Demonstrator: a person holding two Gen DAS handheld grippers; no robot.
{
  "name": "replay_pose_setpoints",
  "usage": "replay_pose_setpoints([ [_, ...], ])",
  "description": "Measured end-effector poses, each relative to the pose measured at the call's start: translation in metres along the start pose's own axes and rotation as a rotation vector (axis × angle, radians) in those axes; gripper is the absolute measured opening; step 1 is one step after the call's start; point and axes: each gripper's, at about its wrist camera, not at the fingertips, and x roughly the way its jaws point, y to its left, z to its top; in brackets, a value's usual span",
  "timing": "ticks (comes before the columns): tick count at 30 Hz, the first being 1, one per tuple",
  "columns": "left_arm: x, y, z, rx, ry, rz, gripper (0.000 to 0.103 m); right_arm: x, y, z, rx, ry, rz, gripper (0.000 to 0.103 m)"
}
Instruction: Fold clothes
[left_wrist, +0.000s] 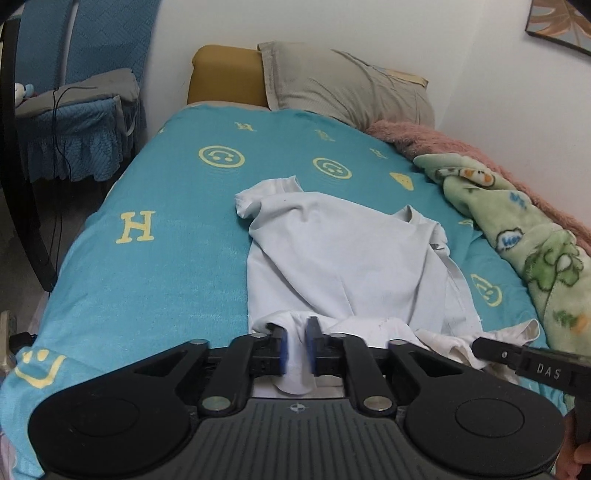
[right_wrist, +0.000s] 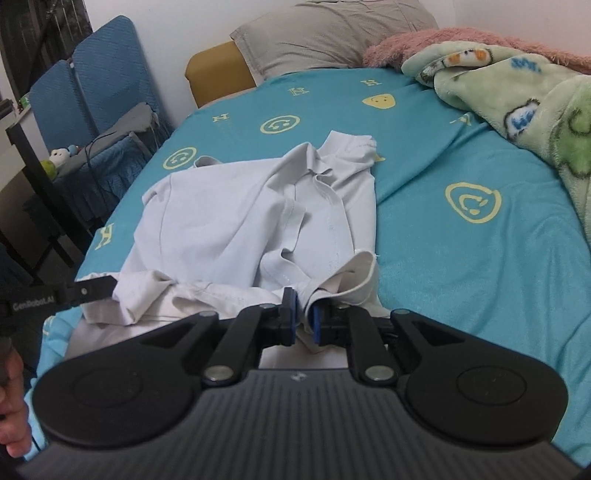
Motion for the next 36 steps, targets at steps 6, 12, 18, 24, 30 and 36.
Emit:
replay_pose_setpoints([
  [6,-0.043,-0.018,-0.004,0.031,-0.066,0.000,0.060,-0.038,0.008,0.004,-0.004,-0.087,0.022,0.077],
  [12,-0.097,-0.038,-0.012,0.047,-0.127,-0.023,0.070,-0.083,0.020,-0.001,-0.039,-0.159,-0.008,0.077],
  [18,-0.148,-0.052,-0.020,0.117,-0.207,0.006,0.078,-0.128,0.024,-0.012,-0.041,-0.208,-0.006,0.077],
  [24,-0.184,-0.059,-0.035,0.137,-0.238,0.021,0.082,-0.167,0.027,-0.023,-0.043,-0.259,0.001,0.077],
  [30,-0.211,-0.062,-0.050,0.146,-0.254,0.025,0.088,-0.192,0.027,-0.034,-0.040,-0.299,-0.008,0.077],
  [36,-0.220,-0.062,-0.054,0.128,-0.263,0.017,0.092,-0.203,0.027,-0.036,-0.029,-0.321,0.003,0.077],
])
